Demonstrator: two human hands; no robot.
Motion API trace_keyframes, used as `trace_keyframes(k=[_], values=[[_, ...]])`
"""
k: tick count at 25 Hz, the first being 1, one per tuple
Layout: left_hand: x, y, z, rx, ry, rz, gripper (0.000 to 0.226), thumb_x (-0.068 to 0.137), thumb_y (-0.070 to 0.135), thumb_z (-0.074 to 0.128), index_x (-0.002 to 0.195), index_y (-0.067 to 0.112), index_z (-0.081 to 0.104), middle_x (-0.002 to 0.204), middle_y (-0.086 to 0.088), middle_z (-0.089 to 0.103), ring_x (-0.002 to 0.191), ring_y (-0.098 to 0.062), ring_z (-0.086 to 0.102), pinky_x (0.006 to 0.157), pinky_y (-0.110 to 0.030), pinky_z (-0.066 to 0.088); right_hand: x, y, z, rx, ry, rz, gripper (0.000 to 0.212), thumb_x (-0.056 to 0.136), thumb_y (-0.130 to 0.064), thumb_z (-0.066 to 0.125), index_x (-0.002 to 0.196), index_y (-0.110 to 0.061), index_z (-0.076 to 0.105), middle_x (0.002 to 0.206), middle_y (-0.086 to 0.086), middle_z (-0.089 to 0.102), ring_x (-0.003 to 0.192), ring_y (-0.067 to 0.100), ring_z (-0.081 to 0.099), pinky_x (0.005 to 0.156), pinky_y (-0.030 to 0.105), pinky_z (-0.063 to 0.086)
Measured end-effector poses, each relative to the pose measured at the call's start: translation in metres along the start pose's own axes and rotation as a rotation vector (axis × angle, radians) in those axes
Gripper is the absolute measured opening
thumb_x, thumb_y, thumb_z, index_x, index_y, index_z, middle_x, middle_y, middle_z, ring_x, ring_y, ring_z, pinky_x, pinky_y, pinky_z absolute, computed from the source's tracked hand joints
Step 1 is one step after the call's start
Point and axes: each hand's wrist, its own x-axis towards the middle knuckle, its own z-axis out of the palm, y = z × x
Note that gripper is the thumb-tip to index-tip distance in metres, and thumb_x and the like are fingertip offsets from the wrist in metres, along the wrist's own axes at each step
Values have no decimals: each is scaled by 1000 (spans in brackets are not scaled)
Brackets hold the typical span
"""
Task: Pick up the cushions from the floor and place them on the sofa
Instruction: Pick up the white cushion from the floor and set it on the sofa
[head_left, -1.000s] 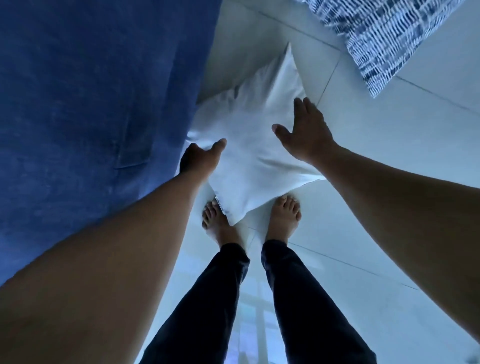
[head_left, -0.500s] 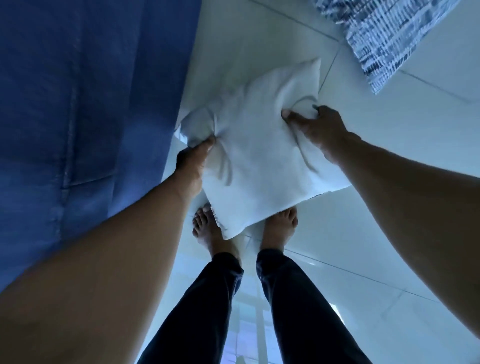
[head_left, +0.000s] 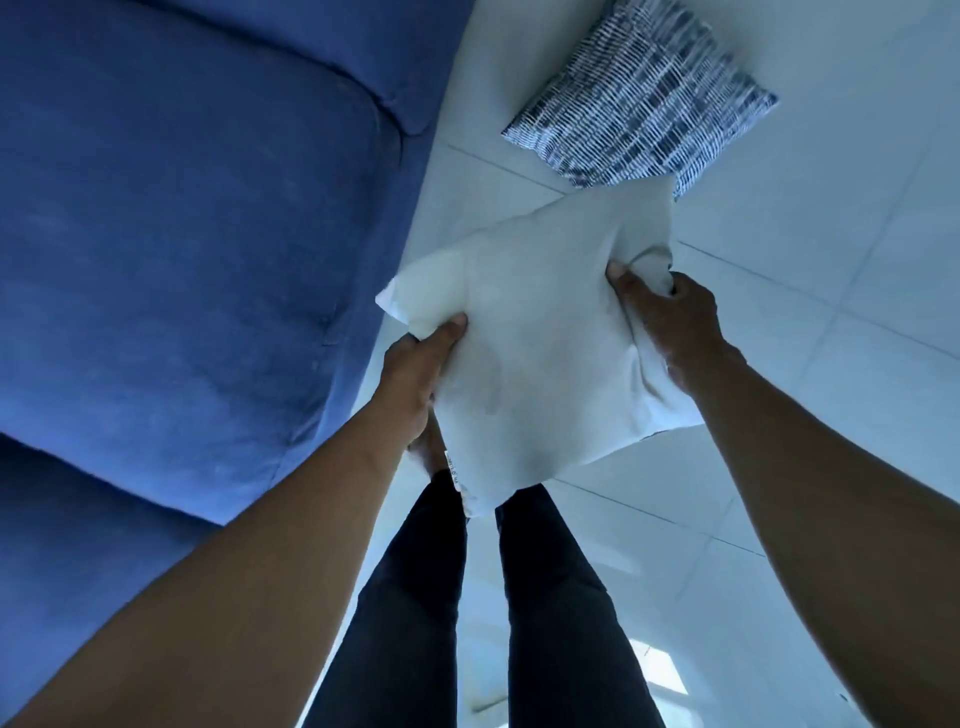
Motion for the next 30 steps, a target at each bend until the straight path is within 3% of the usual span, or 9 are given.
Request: trace_keyframes(k=[2,5,7,13,18,21,24,27,30], values=[[-53,23,-9,-19,-13,61,28,87,37,86,110,25,75,95,11,86,74,-3,81,55,-20,61,-43,-31,-27,36,0,-22,70,57,-86,78,85,-23,70,96,2,77,93,26,74,86,43,60],[-126,57,-24,-16,-25,154,45,81,41,90,121,25,76,111,7,85,92,-9,82,73,-29,65,-100,-69,-61,104,0,-94,63,59,-83,80,78,-25,66,82,-8,69,75,13,63,69,30,49],[-168,76,-36,7,-36,215,48,75,46,91,117,26,78,109,8,86,97,-14,83,80,-31,64,-137,-92,-80,158,-26,-139,60,60,-80,81,78,-25,66,81,-10,68,73,10,60,69,27,47],[-268,114,-75,-12,-26,382,41,77,42,91,112,23,80,105,7,87,90,-13,84,63,-22,64,-219,-141,-112,258,-108,-281,53,68,-69,87,91,-22,76,93,-6,78,79,10,67,76,27,52],[-310,112,-115,-138,62,478,53,74,45,89,120,22,76,113,5,85,101,-17,82,78,-31,61,-248,-187,-99,220,-178,-431,51,76,-59,89,98,-15,78,90,-9,80,77,5,68,77,29,51],[-323,106,-149,-241,98,515,58,73,49,89,124,25,76,117,8,84,105,-15,81,87,-34,61,-259,-228,-77,181,-251,-501,40,75,-59,89,85,-23,76,73,-21,75,64,-6,64,71,27,48],[-327,104,-179,-326,160,535,58,73,49,89,125,28,75,119,10,83,110,-16,79,93,-37,60,-272,-265,-45,151,-354,-557,32,70,-62,89,83,-34,81,79,-23,79,69,-9,69,71,26,52],[-323,110,-217,-400,232,563,54,75,46,90,125,29,74,119,8,83,111,-19,78,98,-42,60,-288,-305,0,135,-429,-584,57,60,-67,92,98,-25,83,100,-9,85,93,9,77,83,34,59],[-315,124,-253,-447,255,576,54,75,44,91,123,28,75,118,6,83,111,-21,79,96,-42,61,-297,-342,39,89,-485,-594,74,50,-75,94,106,-27,83,104,-10,86,94,8,81,70,23,62]])
